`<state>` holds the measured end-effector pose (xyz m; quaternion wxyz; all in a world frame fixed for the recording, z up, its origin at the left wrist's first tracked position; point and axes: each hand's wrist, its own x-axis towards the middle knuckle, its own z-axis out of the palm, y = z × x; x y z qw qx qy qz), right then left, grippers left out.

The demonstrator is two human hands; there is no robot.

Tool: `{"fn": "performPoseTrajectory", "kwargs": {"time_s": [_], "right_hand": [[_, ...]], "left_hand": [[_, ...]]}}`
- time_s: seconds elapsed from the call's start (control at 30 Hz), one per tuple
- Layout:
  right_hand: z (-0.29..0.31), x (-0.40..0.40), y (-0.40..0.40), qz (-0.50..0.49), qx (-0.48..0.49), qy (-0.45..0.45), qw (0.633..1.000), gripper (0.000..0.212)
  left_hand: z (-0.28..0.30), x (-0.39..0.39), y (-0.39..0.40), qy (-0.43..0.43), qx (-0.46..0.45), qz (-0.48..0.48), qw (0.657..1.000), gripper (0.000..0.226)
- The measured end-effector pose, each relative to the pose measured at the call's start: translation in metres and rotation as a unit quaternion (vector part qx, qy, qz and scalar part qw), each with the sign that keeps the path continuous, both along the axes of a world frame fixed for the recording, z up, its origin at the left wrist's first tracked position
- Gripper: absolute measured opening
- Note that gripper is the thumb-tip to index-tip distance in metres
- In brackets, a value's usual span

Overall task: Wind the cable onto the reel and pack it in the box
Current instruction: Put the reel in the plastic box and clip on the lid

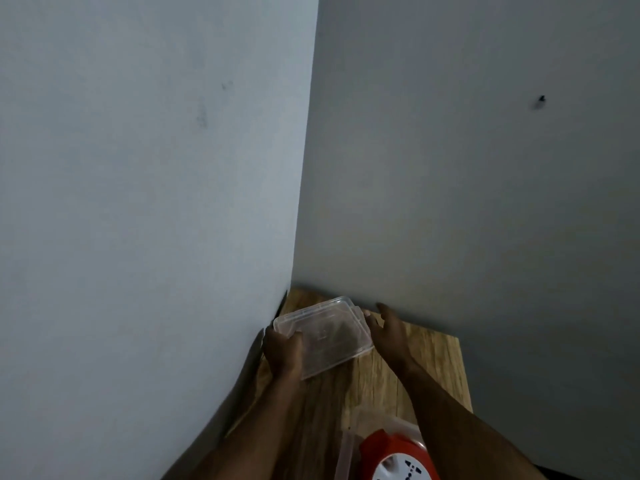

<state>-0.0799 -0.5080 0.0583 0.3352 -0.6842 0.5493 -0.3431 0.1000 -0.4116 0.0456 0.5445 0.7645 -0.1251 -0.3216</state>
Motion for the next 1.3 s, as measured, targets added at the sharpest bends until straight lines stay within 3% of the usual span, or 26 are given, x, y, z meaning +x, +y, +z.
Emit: {"fn": "performPoseTrajectory", "kwargs": {"time_s": [0.2, 0.3, 0.43, 0.63, 0.73, 0.87, 1.03, 1.3], "right_hand": [[-0.046, 0.012, -0.044, 0.004, 0.018, 0.026, 0.999, 0.045], [-0.065, 0.017, -0.052, 0.026, 0.007, 0.04, 0.999, 0.044], [-0.075, 0.023, -0.052, 0.029, 0.005, 0.045, 0.999, 0.045], [-0.066, 0.026, -0.044, 0.013, 0.001, 0.048, 0.999, 0.032], [-0.055, 0.019, -0.04, 0.004, 0.001, 0.049, 0.999, 0.033], [-0.029, 0.007, -0.027, -0.007, -0.01, 0.028, 1.0, 0.045], [0.009, -0.016, -0.003, -0.033, -0.017, 0.025, 0.999, 0.039], [0.06, -0.07, 0.05, -0.06, -0.063, -0.021, 0.996, 0.032]], "left_hand": [[-0.041, 0.01, -0.023, -0.033, 0.011, 0.003, 0.999, 0.061], [-0.092, 0.014, -0.042, -0.042, 0.021, 0.022, 0.999, 0.083], [-0.058, 0.006, -0.036, -0.052, 0.003, 0.014, 0.999, 0.064], [-0.09, 0.009, -0.049, -0.04, -0.003, 0.006, 0.999, 0.075], [-0.066, 0.005, -0.046, -0.041, -0.007, -0.015, 0.999, 0.066], [-0.041, -0.003, -0.045, -0.024, -0.03, -0.043, 0.998, 0.077], [0.009, -0.023, -0.031, -0.047, -0.086, -0.034, 0.995, 0.05], [0.06, -0.061, -0.003, -0.057, -0.128, -0.101, 0.985, 0.052]]}}
